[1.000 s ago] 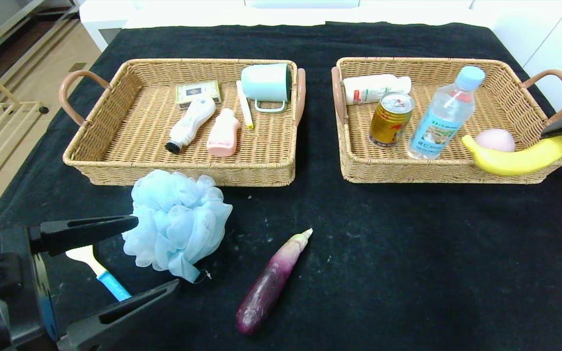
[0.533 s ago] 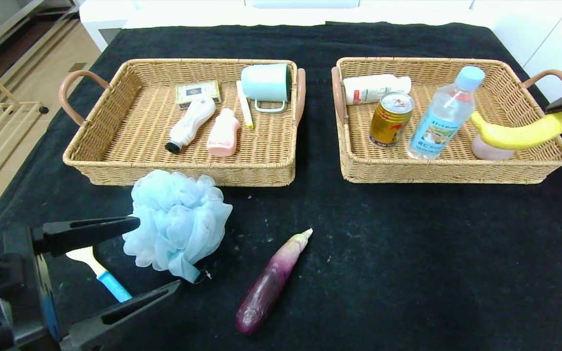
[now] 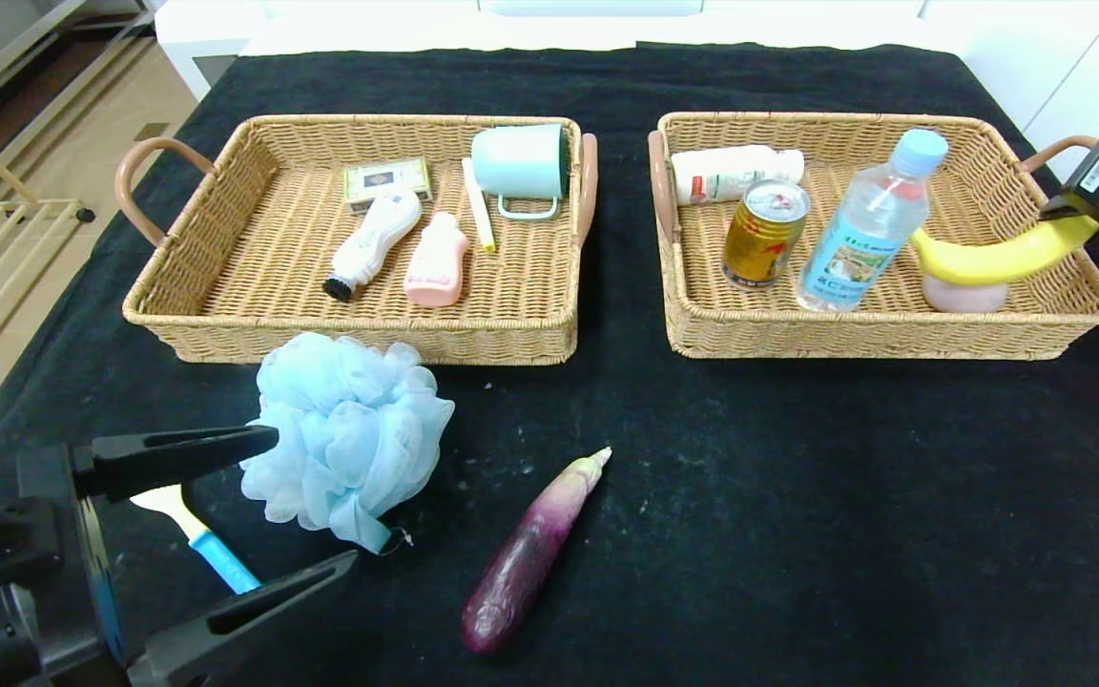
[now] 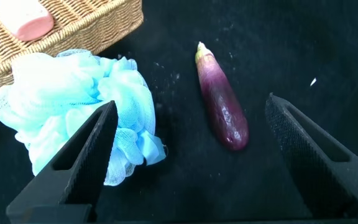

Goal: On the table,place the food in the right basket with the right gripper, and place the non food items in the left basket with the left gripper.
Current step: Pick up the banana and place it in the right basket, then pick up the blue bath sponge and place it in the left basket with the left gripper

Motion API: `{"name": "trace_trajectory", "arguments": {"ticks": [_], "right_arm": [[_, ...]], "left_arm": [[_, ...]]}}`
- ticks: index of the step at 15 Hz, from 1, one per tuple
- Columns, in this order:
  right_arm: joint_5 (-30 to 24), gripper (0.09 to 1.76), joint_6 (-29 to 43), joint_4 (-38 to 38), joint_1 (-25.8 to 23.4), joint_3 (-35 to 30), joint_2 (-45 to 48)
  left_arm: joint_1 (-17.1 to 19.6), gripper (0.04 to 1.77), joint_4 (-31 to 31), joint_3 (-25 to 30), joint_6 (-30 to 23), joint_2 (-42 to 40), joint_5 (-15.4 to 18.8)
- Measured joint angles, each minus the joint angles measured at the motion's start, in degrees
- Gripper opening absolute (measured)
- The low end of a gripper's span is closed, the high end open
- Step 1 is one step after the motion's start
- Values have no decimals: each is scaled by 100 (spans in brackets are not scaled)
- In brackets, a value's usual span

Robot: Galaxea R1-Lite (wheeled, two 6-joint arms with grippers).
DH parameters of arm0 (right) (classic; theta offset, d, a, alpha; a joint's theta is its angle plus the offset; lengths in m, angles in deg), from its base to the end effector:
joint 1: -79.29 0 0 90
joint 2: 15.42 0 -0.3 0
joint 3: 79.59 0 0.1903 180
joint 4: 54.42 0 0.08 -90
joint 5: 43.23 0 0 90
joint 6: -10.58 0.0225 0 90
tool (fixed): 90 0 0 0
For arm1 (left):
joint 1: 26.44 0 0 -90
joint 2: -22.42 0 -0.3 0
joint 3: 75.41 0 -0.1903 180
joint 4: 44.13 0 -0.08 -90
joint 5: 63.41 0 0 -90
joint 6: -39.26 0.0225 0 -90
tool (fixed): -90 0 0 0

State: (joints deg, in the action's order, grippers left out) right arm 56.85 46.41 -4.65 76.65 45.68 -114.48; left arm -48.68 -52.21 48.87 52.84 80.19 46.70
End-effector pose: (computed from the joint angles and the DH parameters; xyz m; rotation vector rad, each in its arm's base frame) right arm 0.3111 -0.0183 0.3395 0.5871 0.3287 -0.3397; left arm 0.1172 -0.0563 0.2292 0.2289 0.0926 -0.7551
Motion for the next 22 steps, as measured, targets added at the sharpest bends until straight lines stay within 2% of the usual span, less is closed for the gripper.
{"name": "trace_trajectory", "arguments": {"ticks": [2,8,14,18,22], "right_arm": [[88,67,-2,0,33,-48,-69],[74,120,-5,20,63,-69,-102],[66,147,-9,51,241,-282,122],[57,156,-196,51,555,-962,719],[57,162,-458,27,1178,-2225,1657]], "left_arm": [[7,172,6,-17,-2,-26,0],[9,172,9,-6,4,-20,0],[2,172,1,-6,4,-20,0],[0,172,-5,-6,4,-11,0],[-2,172,1,-24,9,-15,-11]]}}
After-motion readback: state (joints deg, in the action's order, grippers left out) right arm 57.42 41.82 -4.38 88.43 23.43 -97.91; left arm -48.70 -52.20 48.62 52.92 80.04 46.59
